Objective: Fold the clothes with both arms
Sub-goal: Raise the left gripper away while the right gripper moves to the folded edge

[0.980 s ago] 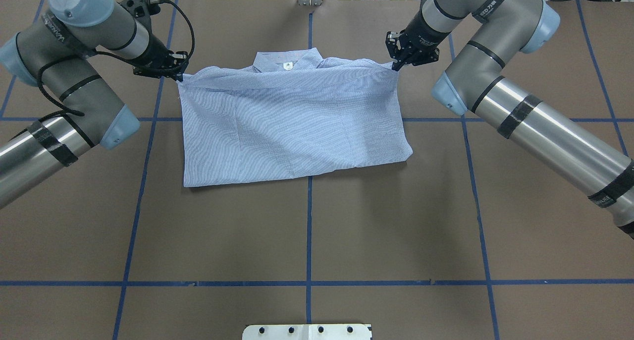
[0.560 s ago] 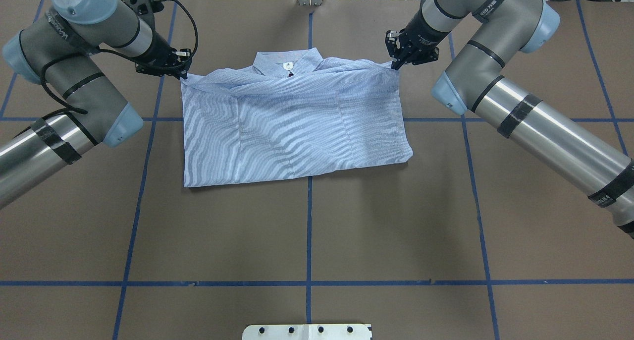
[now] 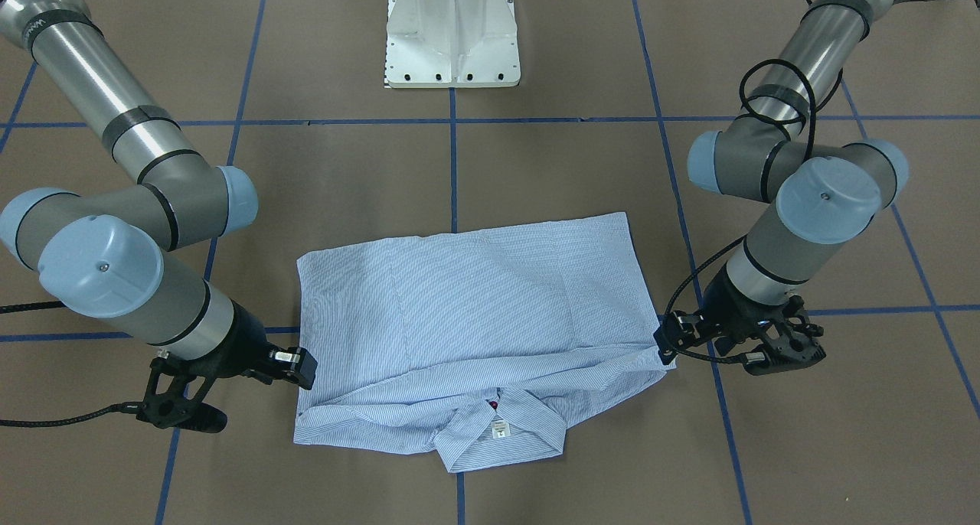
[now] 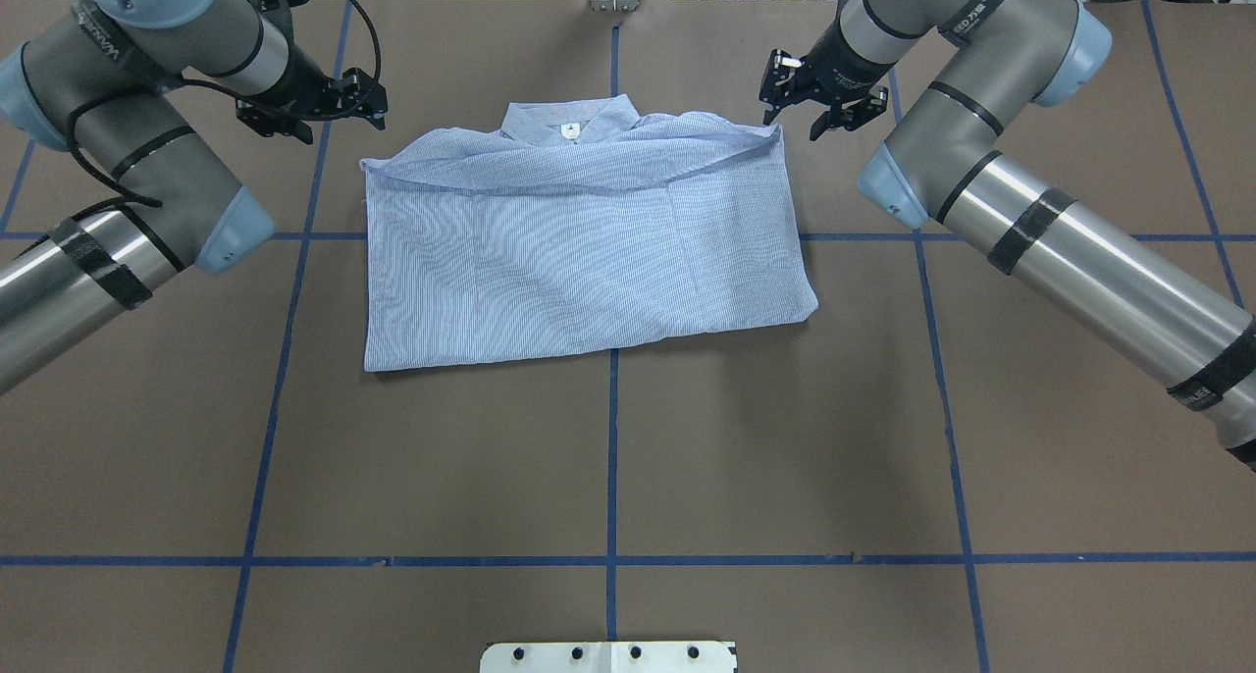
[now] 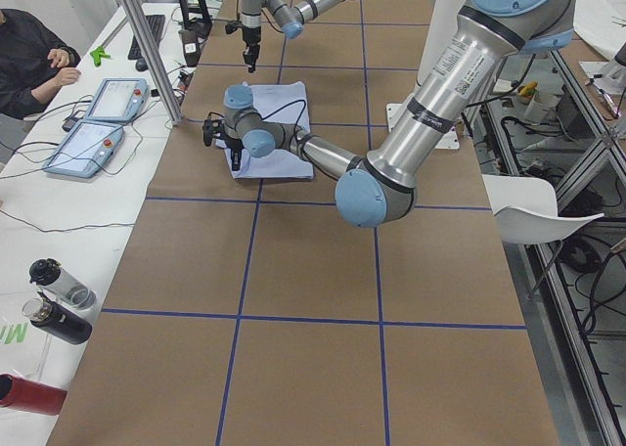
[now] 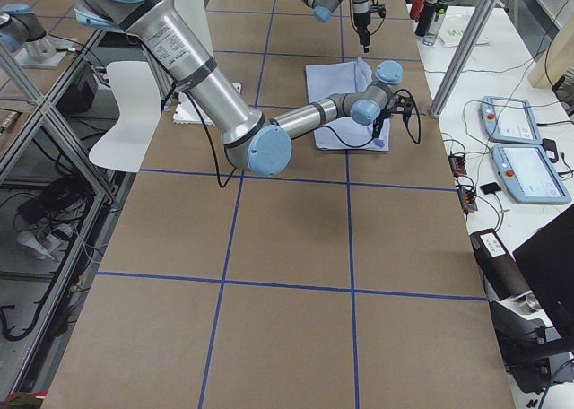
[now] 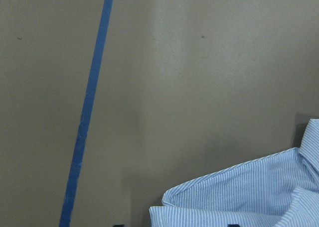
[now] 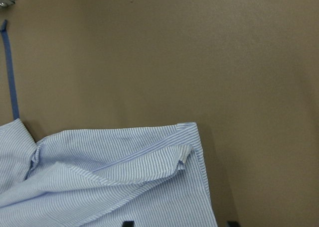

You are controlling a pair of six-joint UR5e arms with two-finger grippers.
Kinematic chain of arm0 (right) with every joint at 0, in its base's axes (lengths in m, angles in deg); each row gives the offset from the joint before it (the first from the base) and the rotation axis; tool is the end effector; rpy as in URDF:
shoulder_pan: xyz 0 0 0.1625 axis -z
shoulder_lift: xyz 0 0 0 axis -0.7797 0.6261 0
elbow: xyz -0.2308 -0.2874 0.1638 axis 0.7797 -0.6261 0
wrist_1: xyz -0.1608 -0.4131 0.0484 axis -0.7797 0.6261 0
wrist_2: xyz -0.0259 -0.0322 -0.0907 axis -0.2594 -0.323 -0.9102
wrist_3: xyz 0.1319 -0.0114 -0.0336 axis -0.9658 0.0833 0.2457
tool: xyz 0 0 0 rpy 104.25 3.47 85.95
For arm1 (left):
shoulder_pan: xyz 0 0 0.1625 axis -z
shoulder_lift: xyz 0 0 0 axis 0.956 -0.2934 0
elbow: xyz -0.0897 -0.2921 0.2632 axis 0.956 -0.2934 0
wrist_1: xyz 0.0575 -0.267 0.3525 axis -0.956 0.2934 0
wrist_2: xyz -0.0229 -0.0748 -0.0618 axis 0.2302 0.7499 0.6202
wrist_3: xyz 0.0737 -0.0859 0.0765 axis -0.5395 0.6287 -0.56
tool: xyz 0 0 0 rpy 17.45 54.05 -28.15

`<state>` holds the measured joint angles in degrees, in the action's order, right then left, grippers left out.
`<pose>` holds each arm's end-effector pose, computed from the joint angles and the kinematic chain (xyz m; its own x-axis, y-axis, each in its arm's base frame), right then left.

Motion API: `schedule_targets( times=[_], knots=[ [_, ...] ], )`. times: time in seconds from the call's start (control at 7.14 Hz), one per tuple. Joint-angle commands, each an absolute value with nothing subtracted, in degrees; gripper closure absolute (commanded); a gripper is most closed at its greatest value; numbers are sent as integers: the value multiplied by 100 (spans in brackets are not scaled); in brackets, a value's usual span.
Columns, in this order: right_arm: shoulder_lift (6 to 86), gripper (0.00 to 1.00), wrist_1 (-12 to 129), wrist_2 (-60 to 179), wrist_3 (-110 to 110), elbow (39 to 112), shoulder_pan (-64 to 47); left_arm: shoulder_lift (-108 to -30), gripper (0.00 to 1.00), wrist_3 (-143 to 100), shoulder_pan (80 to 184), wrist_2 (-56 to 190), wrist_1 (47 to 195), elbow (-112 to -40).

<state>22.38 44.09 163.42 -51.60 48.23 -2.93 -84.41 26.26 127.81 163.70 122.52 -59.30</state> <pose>-0.4434 -0.7009 0.3142 0.5130 0.2028 0.8341 -0.2122 0.9715 -0.1058 0.3978 -0.6850 0.3560 0.5825 -0.1193 -0.8040 0.2825 0.9572 0.0627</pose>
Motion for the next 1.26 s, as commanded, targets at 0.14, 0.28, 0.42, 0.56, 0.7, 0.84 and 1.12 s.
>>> schedule_targets(
  times=[0.14,0.28,0.42,0.56,0.7,0.84,1.12],
  knots=[
    [2654,0,4420,16320,-5210,5495,-46,-8433,1,2593,12857,16438,12248,-5933],
    [3066,0,4438,16155,-5262,5960,208,-8433,1,2593,12866,16499,12248,-5934],
    [3505,0,4446,16005,-5271,6443,506,-8433,1,2593,12866,16500,12248,-5942],
    [3849,0,4447,16012,-5272,6735,588,-8433,1,2593,12866,16500,12248,-5951],
    [4096,1,4447,16012,-5272,6938,693,-8424,1,2593,12857,16500,12266,-5942],
    [4133,3,4455,16012,-5263,6931,798,-8433,1,2593,12857,16500,12266,-5951],
    [4098,18,4455,16012,-5263,6888,886,-8433,1,2593,12866,16500,12257,-5951]
  ],
)
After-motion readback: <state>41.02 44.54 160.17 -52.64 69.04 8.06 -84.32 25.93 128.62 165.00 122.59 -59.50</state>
